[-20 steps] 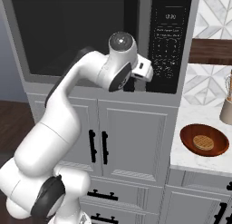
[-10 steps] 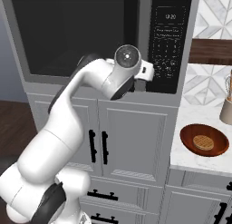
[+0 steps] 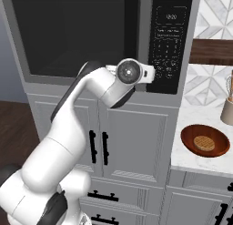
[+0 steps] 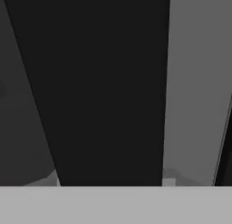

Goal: Open the microwave, place the bowl with waffle inside the microwave, then close the microwave door and turn it on.

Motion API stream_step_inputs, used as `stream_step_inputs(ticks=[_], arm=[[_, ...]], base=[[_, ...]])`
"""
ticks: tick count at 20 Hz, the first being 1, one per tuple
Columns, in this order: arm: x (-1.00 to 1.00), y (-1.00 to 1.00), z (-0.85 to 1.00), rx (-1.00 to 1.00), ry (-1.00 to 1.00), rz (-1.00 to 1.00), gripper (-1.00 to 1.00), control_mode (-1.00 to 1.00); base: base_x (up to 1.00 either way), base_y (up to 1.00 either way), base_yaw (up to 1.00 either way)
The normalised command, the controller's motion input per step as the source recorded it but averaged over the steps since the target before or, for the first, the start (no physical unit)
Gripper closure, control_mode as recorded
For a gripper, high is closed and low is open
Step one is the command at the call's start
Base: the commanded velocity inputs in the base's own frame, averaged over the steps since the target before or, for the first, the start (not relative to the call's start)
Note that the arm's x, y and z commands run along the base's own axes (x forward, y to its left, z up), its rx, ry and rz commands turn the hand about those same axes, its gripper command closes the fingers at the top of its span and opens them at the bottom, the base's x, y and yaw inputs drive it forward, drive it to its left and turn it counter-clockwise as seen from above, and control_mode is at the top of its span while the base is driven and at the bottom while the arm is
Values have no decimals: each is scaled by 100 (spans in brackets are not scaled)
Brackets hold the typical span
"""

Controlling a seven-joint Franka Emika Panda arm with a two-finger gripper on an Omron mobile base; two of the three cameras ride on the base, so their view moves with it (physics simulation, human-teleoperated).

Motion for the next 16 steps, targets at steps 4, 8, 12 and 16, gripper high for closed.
stream_step_inputs(ticks=[4, 8, 12, 16], arm=[[100, 39, -61, -1, 8, 17, 100, -100], [85, 60, -35, 0, 26, 17, 100, -100], [57, 74, -19, 0, 36, 18, 100, -100], [-19, 94, 0, 0, 27, 17, 100, -100]], base=[[0, 0, 0], [0, 0, 0], [0, 0, 0], [0, 0, 0]])
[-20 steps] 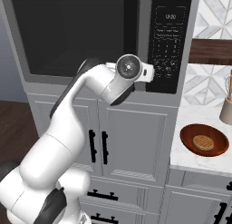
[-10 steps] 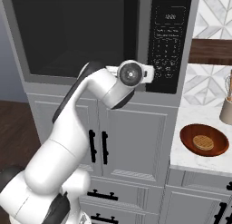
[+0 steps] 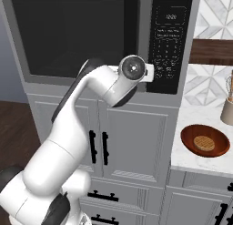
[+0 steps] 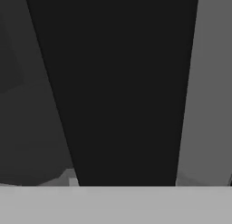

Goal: Open the microwave, place the bowl with waffle inside the microwave, then close the microwave door and turn it on.

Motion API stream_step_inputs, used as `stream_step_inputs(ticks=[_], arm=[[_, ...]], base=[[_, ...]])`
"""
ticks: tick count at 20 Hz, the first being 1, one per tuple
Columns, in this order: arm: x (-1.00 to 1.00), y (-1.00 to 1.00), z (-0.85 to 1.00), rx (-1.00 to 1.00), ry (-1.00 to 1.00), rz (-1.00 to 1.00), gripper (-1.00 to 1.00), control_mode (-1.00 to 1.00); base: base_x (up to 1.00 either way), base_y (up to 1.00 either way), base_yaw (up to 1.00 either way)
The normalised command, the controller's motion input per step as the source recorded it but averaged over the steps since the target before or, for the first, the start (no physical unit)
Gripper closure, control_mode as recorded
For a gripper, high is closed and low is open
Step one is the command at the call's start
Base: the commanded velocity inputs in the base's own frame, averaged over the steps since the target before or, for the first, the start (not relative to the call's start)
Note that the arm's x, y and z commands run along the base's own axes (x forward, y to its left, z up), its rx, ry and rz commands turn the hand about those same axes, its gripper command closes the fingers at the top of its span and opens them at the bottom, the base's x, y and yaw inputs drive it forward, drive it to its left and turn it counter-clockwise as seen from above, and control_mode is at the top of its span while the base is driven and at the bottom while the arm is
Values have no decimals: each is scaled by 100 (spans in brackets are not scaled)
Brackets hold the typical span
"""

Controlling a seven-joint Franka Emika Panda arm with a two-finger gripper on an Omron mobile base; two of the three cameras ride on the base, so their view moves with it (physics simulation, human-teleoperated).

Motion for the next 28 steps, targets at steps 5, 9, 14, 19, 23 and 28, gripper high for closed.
stream_step_inputs(ticks=[5, 9, 14, 19, 23, 28], arm=[[-65, 100, -12, 0, 4, 11, 100, -100], [-81, 92, 21, 0, 25, 14, 100, -100], [-94, 70, 59, 0, 31, 19, 100, -100], [-100, 71, 70, -2, 32, 21, 100, -100], [-100, 69, 69, -3, 31, 19, 100, -100], [-100, 59, 60, -9, 25, 15, 100, -100]], base=[[0, 0, 0], [0, 0, 0], [0, 0, 0], [0, 0, 0], [0, 0, 0], [0, 0, 0]])
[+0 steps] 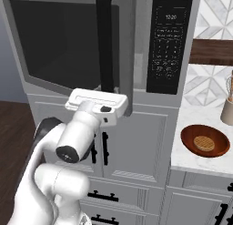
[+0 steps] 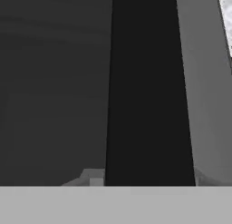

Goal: Open the microwave, place the bowl with waffle inside the microwave, then close the microwave door and turn it on.

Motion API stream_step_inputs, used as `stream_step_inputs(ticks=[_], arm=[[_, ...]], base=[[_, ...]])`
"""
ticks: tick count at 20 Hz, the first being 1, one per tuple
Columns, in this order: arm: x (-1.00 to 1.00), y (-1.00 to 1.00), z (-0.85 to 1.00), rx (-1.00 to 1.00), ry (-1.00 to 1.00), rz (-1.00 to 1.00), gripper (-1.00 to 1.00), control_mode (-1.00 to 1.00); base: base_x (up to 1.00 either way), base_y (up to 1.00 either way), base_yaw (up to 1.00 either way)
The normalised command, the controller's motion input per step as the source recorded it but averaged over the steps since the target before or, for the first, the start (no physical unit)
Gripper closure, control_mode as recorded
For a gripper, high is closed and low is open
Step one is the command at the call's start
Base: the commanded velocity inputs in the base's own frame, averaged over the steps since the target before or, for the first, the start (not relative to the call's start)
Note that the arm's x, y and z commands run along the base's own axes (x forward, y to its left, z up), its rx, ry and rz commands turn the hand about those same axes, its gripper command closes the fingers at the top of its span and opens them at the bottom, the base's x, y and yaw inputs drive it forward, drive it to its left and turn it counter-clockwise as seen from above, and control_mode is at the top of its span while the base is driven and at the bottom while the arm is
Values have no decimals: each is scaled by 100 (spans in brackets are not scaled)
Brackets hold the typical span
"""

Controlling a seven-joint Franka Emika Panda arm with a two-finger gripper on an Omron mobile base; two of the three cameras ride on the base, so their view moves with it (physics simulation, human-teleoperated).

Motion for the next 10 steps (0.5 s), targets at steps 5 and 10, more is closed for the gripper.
stream_step_inputs(ticks=[5, 10], arm=[[-100, 58, 29, -13, 4, 5, 100, -100], [-100, 67, 12, -10, 5, 1, 100, -100]], base=[[0, 0, 0], [0, 0, 0]])
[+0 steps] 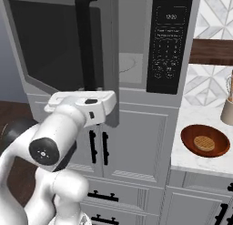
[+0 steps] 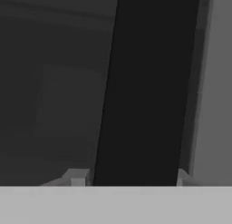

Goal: Open the microwave, place the bowl with waffle inside the microwave, then close the microwave door and turn it on.

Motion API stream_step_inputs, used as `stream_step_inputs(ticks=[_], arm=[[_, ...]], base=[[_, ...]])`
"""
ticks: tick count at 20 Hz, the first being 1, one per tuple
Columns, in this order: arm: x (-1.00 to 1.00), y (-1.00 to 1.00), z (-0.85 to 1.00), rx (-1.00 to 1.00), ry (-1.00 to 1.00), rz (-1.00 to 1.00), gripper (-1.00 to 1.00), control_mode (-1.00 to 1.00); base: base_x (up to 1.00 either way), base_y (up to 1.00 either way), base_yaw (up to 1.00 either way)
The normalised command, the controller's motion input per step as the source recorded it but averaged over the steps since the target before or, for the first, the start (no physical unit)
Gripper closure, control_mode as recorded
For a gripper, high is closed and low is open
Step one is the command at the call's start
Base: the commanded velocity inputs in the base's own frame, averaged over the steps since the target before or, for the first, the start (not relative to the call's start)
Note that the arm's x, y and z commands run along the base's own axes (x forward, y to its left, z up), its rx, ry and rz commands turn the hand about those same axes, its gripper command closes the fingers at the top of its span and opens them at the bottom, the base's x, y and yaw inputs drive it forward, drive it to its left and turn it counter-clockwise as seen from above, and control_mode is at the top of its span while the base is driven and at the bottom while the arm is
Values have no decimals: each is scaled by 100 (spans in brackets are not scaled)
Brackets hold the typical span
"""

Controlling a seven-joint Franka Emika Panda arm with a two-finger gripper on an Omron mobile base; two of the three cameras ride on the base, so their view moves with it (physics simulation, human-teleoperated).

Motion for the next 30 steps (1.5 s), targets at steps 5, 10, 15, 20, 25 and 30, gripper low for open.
stream_step_inputs(ticks=[5, 10, 15, 20, 25, 30], arm=[[-100, 81, 0, -12, 1, 0, 100, -100], [-82, 100, -21, -21, 12, -1, -100, -100], [-98, 37, -10, -6, 2, -1, -100, -100], [-100, -65, -3, 16, -6, -2, -100, -100], [-35, -100, -12, 14, -4, 2, -100, -100], [30, -84, -10, 19, -5, 16, -100, -100]], base=[[0, 0, 0], [0, 0, 0], [0, 0, 0], [0, 0, 0], [0, 0, 0], [0, 0, 0]])
